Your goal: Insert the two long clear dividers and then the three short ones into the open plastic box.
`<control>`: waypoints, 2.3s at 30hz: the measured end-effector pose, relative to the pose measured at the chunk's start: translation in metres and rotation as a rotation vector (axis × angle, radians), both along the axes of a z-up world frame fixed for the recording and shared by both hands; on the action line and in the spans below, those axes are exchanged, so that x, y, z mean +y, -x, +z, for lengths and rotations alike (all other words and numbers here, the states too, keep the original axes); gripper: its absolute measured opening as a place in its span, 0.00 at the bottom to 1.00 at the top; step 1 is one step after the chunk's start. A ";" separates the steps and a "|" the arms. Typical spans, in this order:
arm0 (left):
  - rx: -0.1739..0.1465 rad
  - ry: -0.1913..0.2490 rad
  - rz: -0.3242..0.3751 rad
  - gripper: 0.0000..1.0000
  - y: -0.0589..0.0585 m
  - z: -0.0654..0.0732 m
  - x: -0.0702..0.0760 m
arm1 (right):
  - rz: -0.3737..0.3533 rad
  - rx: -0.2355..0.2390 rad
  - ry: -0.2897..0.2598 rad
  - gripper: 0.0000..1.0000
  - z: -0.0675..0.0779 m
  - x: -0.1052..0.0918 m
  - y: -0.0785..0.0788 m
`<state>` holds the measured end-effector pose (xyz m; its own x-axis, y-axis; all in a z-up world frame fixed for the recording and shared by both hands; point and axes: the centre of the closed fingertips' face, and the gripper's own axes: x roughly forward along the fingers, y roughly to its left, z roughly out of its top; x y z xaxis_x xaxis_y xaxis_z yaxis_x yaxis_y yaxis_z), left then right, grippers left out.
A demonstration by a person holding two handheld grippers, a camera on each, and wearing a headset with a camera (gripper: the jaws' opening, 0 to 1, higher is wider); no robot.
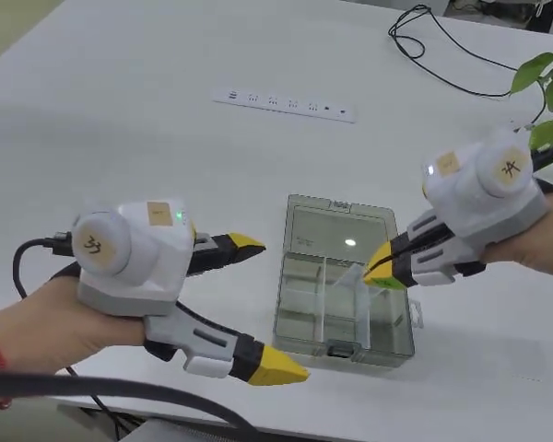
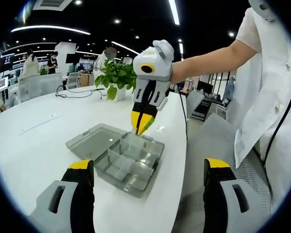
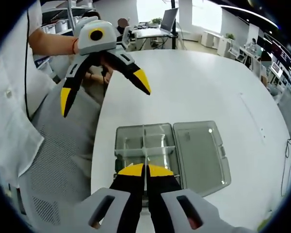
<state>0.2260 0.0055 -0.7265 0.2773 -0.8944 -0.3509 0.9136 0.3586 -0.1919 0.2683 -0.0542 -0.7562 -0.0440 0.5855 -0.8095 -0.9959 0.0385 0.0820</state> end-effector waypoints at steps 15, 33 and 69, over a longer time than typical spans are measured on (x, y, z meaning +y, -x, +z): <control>0.010 0.003 0.003 0.95 0.000 -0.003 -0.001 | 0.059 -0.043 -0.011 0.02 -0.010 0.005 -0.004; 0.018 -0.013 0.002 0.97 0.000 -0.010 0.001 | 0.068 -0.039 0.027 0.02 -0.030 0.013 -0.003; 0.033 -0.018 0.012 0.99 -0.001 -0.016 0.003 | 0.046 -0.058 0.099 0.06 -0.049 0.012 -0.006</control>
